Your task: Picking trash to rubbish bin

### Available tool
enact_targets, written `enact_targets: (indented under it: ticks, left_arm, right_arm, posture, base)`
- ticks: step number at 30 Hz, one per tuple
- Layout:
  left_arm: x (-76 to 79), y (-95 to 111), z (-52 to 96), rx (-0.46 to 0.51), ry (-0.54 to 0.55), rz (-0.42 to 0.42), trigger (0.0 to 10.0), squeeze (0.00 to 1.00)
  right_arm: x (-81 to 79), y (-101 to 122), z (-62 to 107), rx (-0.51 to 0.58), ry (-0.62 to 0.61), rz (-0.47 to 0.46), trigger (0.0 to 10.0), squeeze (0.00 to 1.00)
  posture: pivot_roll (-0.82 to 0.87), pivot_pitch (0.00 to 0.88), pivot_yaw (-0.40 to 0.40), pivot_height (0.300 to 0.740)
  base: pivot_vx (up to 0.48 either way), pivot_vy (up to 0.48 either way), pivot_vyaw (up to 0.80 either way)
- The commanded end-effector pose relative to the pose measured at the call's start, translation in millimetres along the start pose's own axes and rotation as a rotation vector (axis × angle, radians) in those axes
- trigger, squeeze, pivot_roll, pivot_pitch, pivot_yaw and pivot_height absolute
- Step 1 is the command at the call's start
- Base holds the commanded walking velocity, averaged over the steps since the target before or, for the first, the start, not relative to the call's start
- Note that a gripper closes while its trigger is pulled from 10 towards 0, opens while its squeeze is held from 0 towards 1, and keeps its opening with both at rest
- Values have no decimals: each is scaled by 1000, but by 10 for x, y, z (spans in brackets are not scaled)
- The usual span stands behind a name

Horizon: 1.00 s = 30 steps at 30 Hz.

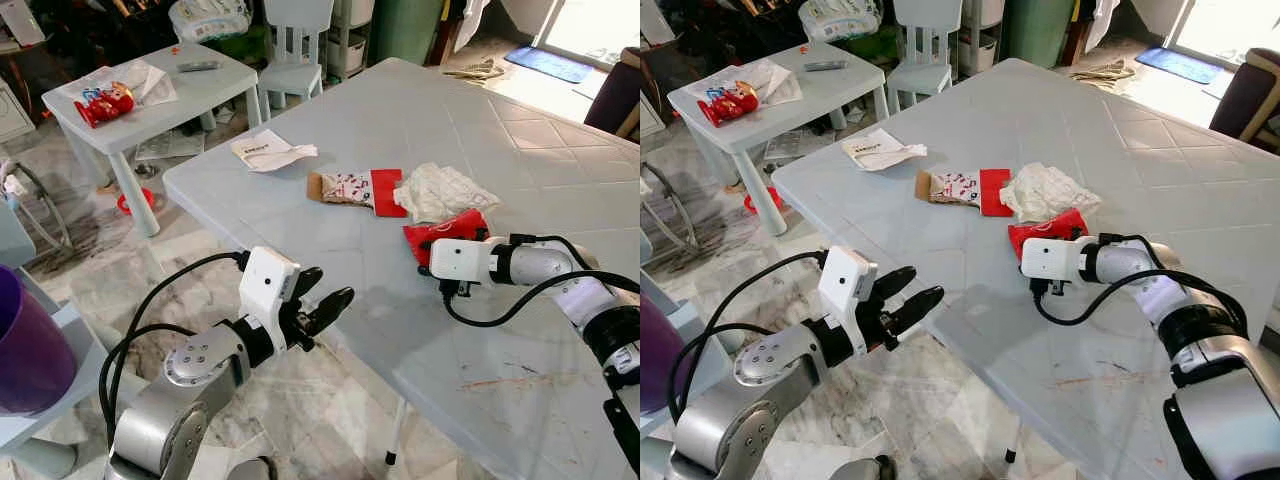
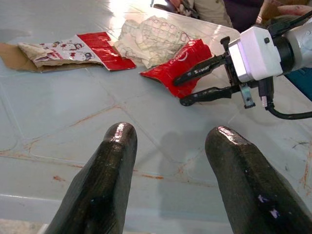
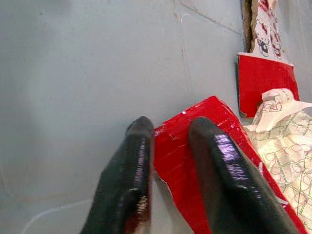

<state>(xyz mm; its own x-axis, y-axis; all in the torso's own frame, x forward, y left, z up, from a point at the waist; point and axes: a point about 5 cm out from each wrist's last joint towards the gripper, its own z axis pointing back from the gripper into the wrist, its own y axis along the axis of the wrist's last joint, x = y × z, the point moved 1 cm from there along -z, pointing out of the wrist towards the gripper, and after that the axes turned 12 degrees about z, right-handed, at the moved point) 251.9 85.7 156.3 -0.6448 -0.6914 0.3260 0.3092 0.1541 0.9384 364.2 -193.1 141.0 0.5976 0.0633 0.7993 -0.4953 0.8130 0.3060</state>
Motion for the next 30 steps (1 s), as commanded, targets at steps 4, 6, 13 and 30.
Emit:
enact_targets:
  ticks: [4,6,13,30]
  left_arm:
    - [43,12,-9,1,-20,-16,10000,0]
    - [50,9,-15,1,-22,-16,10000,0]
    - [47,11,-21,1,-23,-19,10000,0]
    - [54,18,-70,7,-33,-24,10000,0]
  right_arm:
    - [-29,1,0,13,-34,-21,0,0]
    - [-36,9,-1,21,-45,-29,0,0]
    - [37,78,-3,65,-105,-51,0,0]
    - [468,269,133,152,-299,-81,10000,1000]
  posture:
    - [123,131,-41,740]
    - [120,130,-40,740]
    - [118,130,-38,740]
    - [99,124,-36,740]
  base:
    - [0,0,0]
    - [0,0,0]
    - [0,0,0]
    - [0,0,0]
